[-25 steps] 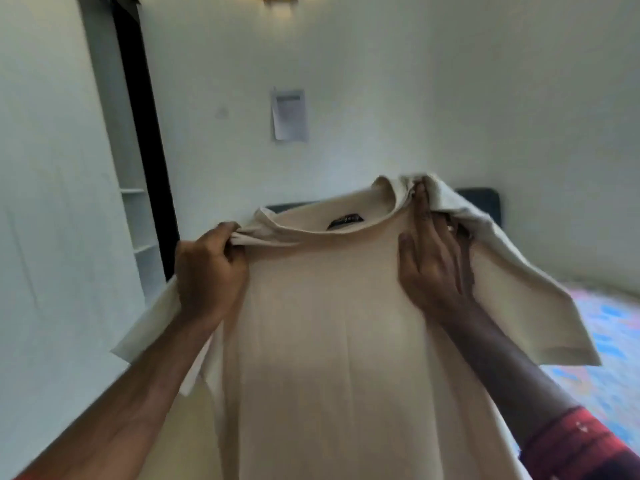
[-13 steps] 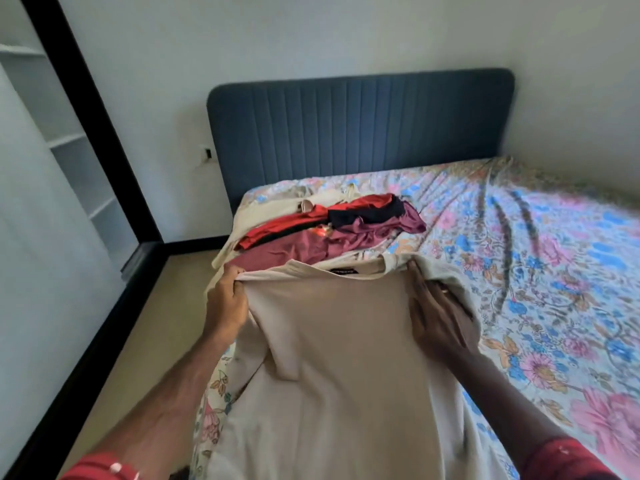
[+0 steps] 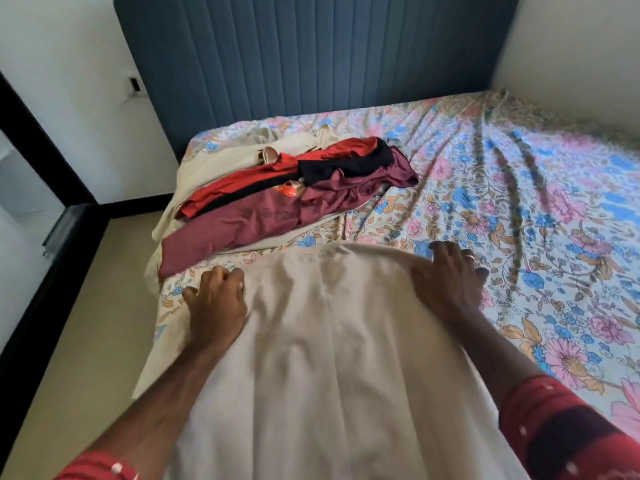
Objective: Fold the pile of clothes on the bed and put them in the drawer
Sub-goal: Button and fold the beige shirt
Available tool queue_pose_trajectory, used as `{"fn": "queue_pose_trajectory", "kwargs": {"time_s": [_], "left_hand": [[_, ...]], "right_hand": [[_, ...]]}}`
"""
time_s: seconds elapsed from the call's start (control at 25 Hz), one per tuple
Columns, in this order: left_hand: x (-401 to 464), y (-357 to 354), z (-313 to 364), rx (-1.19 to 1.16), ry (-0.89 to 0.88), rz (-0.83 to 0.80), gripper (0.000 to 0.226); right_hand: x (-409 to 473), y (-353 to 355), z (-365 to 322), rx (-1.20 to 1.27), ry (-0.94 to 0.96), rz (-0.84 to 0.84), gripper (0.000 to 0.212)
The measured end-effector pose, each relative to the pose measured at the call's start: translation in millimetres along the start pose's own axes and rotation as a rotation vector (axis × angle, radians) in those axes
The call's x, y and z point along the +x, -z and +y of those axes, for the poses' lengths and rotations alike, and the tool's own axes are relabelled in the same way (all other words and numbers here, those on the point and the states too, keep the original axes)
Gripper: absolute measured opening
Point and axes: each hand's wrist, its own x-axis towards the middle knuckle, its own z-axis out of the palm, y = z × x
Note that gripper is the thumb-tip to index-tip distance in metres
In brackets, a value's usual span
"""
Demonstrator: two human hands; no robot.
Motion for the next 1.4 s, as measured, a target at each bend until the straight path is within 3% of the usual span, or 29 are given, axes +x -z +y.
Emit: {"fn": "queue_pose_trajectory", "kwargs": {"time_s": [0.08, 0.16, 0.32, 0.4, 0.44, 0.52, 0.6, 0.72, 0.76, 0.84, 0.92, 1.0, 1.12, 1.24, 1.32, 1.4], "left_hand": [[-5.6, -3.8, 0.0, 0.005, -0.037, -0.019, 0.013], [-3.8, -5.6, -3.3, 0.019, -0.017, -0.092, 0.024], [5.4, -7.1, -15.7, 0.061, -0.085, -0.197, 0.037], [4.6, -7.2, -19.4, 0.032, -0.095, -0.216, 0.040], [2.1, -5.8, -19.4, 0.007, -0.090, -0.222, 0.042], [-4.9, -1.2, -20.5, -0.035, -0.071, -0.251, 0.044], [-14.4, 5.8, -26.4, -0.040, -0.040, -0.261, 0.045], [-31.0, 17.0, -34.9, -0.080, 0.068, -0.235, 0.048], [-35.9, 22.3, -39.6, -0.104, 0.155, -0.236, 0.050], [-44.2, 36.3, -51.9, -0.155, 0.356, -0.235, 0.056], [-52.8, 43.4, -73.5, -0.216, 0.441, -0.230, 0.058], [-61.7, 48.1, -90.1, -0.273, 0.490, -0.267, 0.053], [-75.2, 60.5, -92.0, -0.378, 0.563, -0.282, 0.038], [-78.3, 64.1, -89.5, -0.435, 0.549, -0.311, 0.022], [-77.5, 65.7, -88.3, -0.547, 0.547, -0.360, 0.021], [-69.0, 69.7, -97.6, -0.828, 0.710, -0.279, 0.035]], "right_hand": [[-0.5, -9.6, 13.8, -0.106, -0.070, -0.100, 0.057], [1.8, 1.0, 26.1, -0.067, -0.022, -0.230, 0.054], [19.7, 57.5, 64.5, 0.202, -0.039, -0.819, 0.040], [17.4, 71.9, 78.5, 0.176, -0.035, -0.955, 0.041], [14.4, 71.7, 84.5, 0.243, -0.042, -0.885, 0.038], [8.4, 67.6, 94.3, 0.524, -0.170, -0.587, 0.029], [-1.8, 62.7, 103.6, 0.560, -0.229, -0.354, 0.031], [-15.8, 61.6, 116.3, 0.486, -0.232, -0.524, 0.031], [-16.9, 64.8, 120.7, 0.506, -0.267, -0.488, 0.030], [-15.3, 73.4, 126.9, 0.576, -0.361, -0.233, 0.027], [-16.7, 75.4, 125.6, 0.350, -0.356, -0.056, 0.037], [-23.8, 64.7, 113.5, 0.144, -0.245, -0.076, 0.052], [-34.8, 47.5, 82.7, 0.019, -0.146, -0.162, 0.062], [-44.5, 34.5, 80.5, 0.125, -0.309, -0.215, 0.096], [-44.1, 28.8, 96.4, 0.165, -0.436, -0.257, 0.099], [-39.0, 30.3, 107.1, 0.207, -0.540, -0.318, 0.093]]}}
